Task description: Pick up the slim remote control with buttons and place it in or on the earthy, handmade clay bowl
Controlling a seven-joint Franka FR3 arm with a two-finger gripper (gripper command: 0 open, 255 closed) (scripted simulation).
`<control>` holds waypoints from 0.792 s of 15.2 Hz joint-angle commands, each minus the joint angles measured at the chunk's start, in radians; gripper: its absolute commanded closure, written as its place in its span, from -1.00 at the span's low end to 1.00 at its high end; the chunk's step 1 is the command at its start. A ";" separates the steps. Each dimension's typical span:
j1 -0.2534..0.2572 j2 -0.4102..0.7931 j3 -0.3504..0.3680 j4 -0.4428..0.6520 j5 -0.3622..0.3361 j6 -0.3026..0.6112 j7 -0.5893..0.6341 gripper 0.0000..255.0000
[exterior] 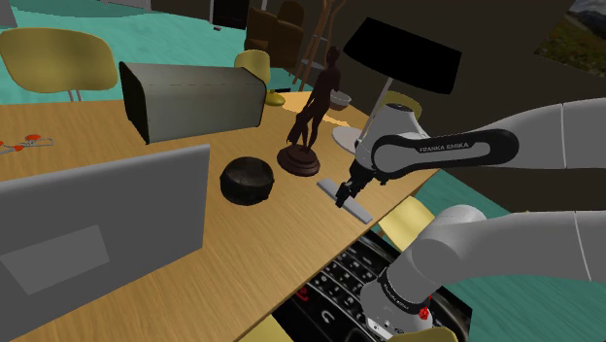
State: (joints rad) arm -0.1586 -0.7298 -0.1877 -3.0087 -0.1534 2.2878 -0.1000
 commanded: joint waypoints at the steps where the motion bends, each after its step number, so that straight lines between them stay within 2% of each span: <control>1: 0.000 0.000 0.000 0.000 0.000 0.000 0.000 1.00; 8: 0.000 0.000 0.000 0.000 0.000 0.000 0.000 1.00; 12: 0.002 -0.051 0.008 0.032 0.008 -0.082 0.000 1.00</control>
State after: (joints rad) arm -0.1580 -0.7694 -0.1827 -2.9854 -0.1481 2.2255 -0.1015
